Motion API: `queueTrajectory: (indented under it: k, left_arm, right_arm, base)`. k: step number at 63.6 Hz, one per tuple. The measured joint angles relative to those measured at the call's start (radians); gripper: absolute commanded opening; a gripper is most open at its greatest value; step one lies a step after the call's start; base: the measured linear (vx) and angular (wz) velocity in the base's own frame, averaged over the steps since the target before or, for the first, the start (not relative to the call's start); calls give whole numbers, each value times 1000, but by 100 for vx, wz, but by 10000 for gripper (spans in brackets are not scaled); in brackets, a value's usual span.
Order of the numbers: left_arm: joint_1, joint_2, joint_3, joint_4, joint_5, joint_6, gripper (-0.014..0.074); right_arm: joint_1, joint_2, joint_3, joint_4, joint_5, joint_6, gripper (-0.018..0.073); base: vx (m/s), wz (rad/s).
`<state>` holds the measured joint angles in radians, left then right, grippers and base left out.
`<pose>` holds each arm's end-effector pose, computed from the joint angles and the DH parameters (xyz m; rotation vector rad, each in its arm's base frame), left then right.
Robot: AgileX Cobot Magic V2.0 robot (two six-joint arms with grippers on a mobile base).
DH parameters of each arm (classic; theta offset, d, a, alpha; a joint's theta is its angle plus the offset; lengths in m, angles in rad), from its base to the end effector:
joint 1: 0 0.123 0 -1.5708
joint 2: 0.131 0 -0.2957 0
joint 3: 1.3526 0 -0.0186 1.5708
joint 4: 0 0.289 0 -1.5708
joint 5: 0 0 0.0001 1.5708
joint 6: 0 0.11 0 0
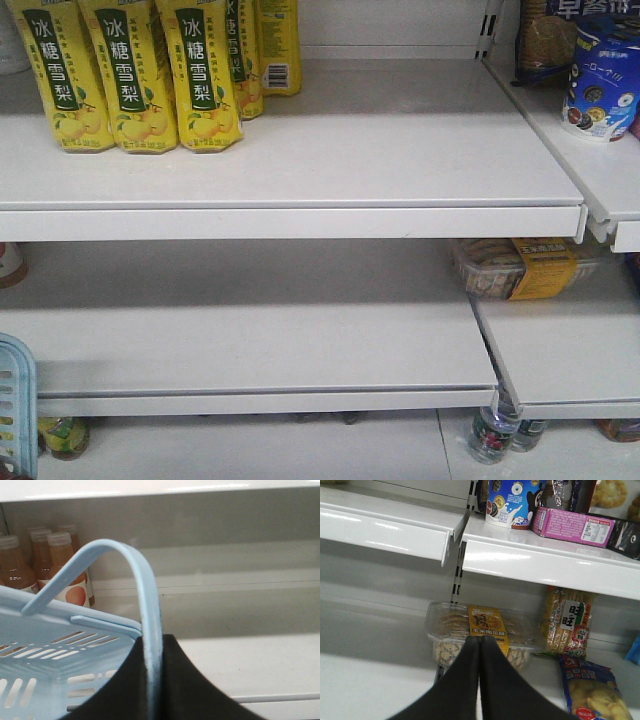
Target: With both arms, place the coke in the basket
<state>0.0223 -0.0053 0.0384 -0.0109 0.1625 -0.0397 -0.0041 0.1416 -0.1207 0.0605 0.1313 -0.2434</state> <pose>0.1035 0.0021 0.1823 -0.0597 1.6782 -0.0227 0.1121 0.0004 0.2331 -0.1527 1.6302 -0.1372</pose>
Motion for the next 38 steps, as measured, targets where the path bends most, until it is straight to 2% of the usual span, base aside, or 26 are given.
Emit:
queueTrajectory:
  k: [8, 15, 38]
  left_arm:
    - [0, 0, 0, 0, 0, 0, -6]
    - [0, 0, 0, 0, 0, 0, -6]
    - [0, 0, 0, 0, 0, 0, -6]
  right_arm:
    - [0, -46, 53, -42, -6, 99, -10]
    - [0, -108, 129, -48, -32, 145, -10]
    - [0, -153, 148, -66, -37, 186, -10]
  base:
    - [0, 0]
    - [0, 0]
    - [0, 0]
